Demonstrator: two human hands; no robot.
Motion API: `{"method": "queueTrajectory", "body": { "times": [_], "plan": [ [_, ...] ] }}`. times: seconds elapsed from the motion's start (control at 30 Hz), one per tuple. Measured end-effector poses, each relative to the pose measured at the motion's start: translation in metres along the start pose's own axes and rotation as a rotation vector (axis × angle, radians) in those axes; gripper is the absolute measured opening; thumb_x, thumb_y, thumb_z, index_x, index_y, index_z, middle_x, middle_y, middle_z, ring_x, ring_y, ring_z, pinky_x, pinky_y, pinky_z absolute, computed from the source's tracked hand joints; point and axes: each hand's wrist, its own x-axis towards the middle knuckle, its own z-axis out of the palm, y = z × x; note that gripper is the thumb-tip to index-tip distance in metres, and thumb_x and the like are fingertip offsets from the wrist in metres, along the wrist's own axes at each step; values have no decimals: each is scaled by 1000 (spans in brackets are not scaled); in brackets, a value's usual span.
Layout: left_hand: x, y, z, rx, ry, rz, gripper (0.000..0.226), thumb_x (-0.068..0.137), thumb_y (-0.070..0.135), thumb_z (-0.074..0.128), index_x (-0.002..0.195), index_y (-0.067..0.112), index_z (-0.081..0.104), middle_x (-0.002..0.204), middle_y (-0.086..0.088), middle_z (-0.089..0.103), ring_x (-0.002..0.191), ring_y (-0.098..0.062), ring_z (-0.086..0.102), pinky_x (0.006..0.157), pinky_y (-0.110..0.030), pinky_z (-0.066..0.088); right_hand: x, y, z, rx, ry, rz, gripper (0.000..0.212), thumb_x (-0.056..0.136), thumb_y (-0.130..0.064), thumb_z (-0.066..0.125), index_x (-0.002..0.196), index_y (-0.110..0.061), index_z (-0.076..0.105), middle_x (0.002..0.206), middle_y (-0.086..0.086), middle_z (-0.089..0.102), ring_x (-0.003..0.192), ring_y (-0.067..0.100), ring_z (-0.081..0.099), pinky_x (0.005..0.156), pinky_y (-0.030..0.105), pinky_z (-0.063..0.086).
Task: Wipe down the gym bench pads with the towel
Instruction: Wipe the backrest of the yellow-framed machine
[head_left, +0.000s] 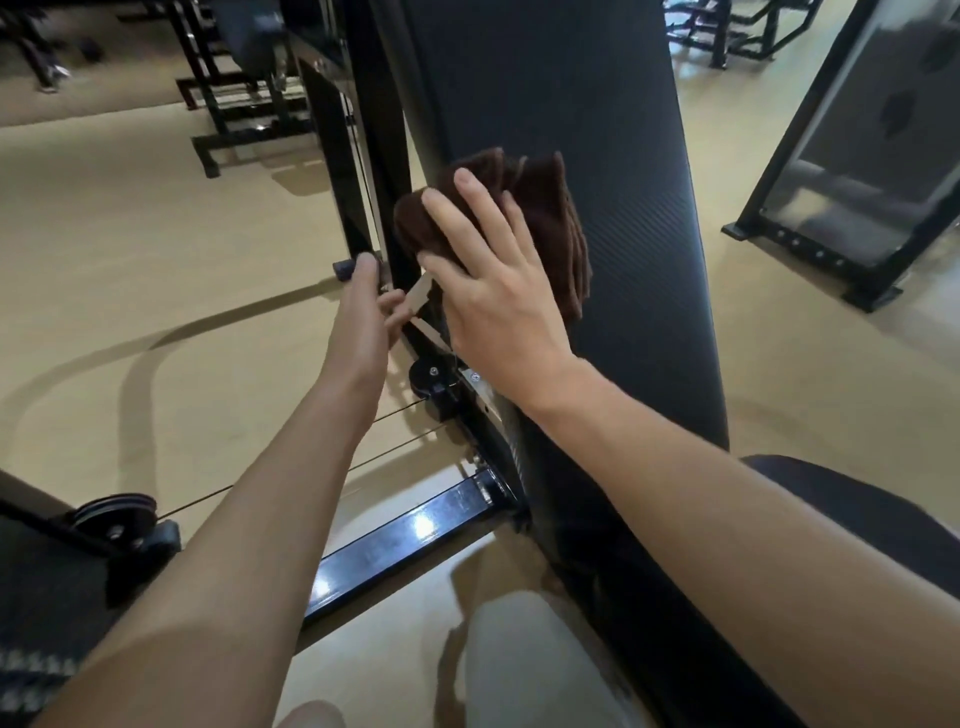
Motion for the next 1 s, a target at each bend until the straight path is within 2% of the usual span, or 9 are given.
{"method": "queueTrajectory", "body": {
  "times": [0.07,0.13,0.23,0.33,0.43,0.5,0.63,0.8,1.0],
  "plan": [
    [5,29,16,87,-31,72,62,102,64,33,137,19,58,133,-6,66,121,-17,64,115,-47,43,-49,-16,1,41,-34,80,37,101,-11,51,133,-10,68,163,14,43,157,38,25,131,55,10],
    [16,54,40,192,-50,153,86,93,79,38,153,17,40,147,-4,57,133,-20,56,119,-44,37,-102,-28,3,29,-94,80,39,97,-8,61,136,-9,68,163,13,42,159,36,20,131,53,5],
    [19,70,69,341,-80,203,78,106,58,34,160,7,10,161,-6,36,147,-20,37,102,-22,24,-145,-34,5,19,-191,94,44,87,-3,74,130,-10,72,163,12,43,160,31,12,131,53,4],
    [25,66,74,427,-56,208,78,108,55,30,160,4,2,164,-10,31,149,-23,33,105,-27,27,-136,-24,8,43,-152,66,26,93,-3,67,116,-9,78,157,13,52,158,31,20,130,53,13],
    [26,66,74,467,-24,185,81,106,60,28,161,7,1,165,-11,31,151,-27,32,119,-40,27,-108,-26,6,106,-23,129,29,109,-10,52,126,-10,75,152,16,56,152,36,33,127,57,25],
    [24,67,76,496,4,186,81,106,61,26,162,8,1,165,-11,31,151,-28,31,120,-43,25,-93,-37,5,144,75,303,38,113,-16,40,131,-13,72,152,18,55,150,38,37,125,59,28],
    [21,65,79,458,29,181,82,106,61,25,163,10,-5,170,-7,22,155,-26,24,123,-41,20,-106,-63,13,132,133,648,47,109,-18,50,155,-27,47,161,19,43,154,38,33,129,54,22],
    [27,56,86,325,80,234,78,106,59,30,163,12,5,167,-5,29,153,-22,30,121,-34,23,-146,-81,5,276,155,1413,59,106,-30,29,165,-26,24,172,9,23,161,27,15,132,45,11],
    [33,49,89,207,108,262,73,105,59,36,158,13,19,161,-5,37,147,-22,38,122,-36,29,-118,40,11,313,198,1856,54,113,-29,26,167,-27,18,174,9,18,161,28,10,129,46,2]
  ]
}}
